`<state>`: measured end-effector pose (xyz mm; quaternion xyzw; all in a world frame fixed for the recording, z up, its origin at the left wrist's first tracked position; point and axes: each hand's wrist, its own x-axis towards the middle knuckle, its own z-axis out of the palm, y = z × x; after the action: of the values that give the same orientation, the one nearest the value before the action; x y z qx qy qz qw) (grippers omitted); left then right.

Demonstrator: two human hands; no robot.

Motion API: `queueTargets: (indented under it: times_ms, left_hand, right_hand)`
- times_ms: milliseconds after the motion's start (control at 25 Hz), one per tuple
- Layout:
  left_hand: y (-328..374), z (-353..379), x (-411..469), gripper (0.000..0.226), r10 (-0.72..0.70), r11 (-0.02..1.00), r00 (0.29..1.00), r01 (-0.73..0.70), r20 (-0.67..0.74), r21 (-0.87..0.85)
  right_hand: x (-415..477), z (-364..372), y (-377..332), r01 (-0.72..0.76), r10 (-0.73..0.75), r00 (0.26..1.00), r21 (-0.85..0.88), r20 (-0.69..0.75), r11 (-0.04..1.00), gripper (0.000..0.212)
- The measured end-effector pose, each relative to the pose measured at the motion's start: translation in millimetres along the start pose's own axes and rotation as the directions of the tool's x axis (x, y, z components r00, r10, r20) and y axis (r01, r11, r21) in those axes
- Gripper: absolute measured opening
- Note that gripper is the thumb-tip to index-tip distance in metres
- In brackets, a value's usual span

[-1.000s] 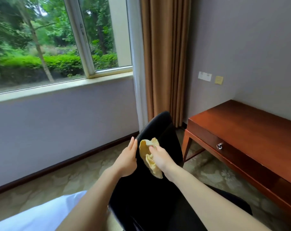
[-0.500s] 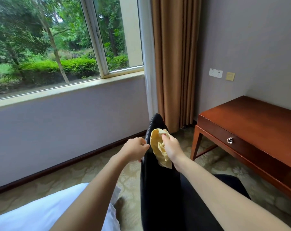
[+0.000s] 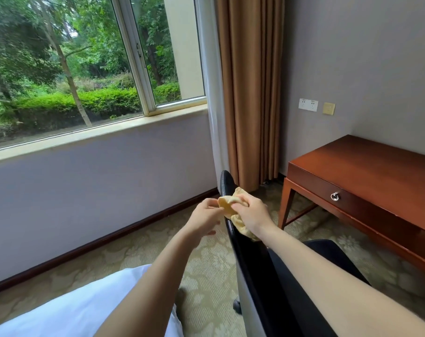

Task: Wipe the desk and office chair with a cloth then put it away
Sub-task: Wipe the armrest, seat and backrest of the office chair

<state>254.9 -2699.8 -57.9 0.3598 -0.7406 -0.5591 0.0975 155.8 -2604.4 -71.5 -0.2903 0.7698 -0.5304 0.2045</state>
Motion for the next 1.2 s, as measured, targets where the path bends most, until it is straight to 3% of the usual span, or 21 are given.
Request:
queueTargets:
  times_ms: [120, 200, 280, 400, 640, 800, 920, 1000, 1080, 1160, 1200]
  left_hand:
    - [-7, 14, 3, 0.043, -0.008, 0.998, 0.999, 0.01, 0.033, -0.064]
    - [-11, 23, 1, 0.039, 0.005, 0.999, 0.999, -0.002, 0.05, -0.042]
    - [-15, 29, -4, 0.042, 0.032, 1.0, 1.0, -0.032, -0.001, 0.0]
    - [-19, 33, -16, 0.033, 0.103, 0.993, 0.994, -0.101, -0.043, 0.061]
    - [-19, 45, -48, 0.021, 0.213, 0.961, 0.977, -0.211, 0.004, 0.18]
    - [-15, 59, -64, 0.007, 0.225, 0.919, 0.973, -0.227, 0.042, 0.321]
    - [-12, 61, -75, 0.013, 0.204, 0.881, 0.975, -0.224, 0.092, 0.416]
    - [-6, 51, -80, 0.038, 0.093, 0.755, 0.968, -0.222, 0.234, 0.617]
    - [11, 43, -88, 0.049, -0.012, 0.451, 0.948, -0.279, 0.319, 0.848]
    - [39, 53, -99, 0.036, 0.053, 0.141, 0.92, -0.392, 0.388, 0.909]
    - [54, 69, -107, 0.032, 0.128, 0.033, 0.886, -0.452, 0.445, 0.891]
  right_hand:
    - [-12, 7, 11, 0.097, -0.058, 0.991, -0.352, 0.119, 0.931, 0.053]
    - [-22, 13, 18, 0.161, -0.089, 0.98, -0.454, 0.175, 0.877, 0.074]
    - [-30, 15, 19, 0.185, -0.122, 0.979, -0.465, 0.163, 0.866, 0.079]
    - [-42, 10, 16, 0.217, -0.151, 0.973, -0.46, 0.177, 0.861, 0.071]
    - [-72, -12, 20, 0.299, -0.202, 0.947, -0.462, 0.248, 0.835, 0.053]
    - [-91, -28, 30, 0.309, -0.243, 0.946, -0.378, 0.215, 0.873, 0.026]
    - [-101, -37, 34, 0.314, -0.244, 0.938, -0.302, 0.248, 0.9, 0.024]
    - [-107, -48, 35, 0.306, -0.239, 0.936, -0.262, 0.26, 0.915, 0.033]
    - [-117, -71, 36, 0.284, -0.23, 0.945, -0.233, 0.234, 0.93, 0.045]
    - [-133, -103, 36, 0.286, -0.249, 0.949, -0.204, 0.192, 0.936, 0.048]
    - [-144, -124, 36, 0.291, -0.264, 0.952, -0.196, 0.153, 0.936, 0.047]
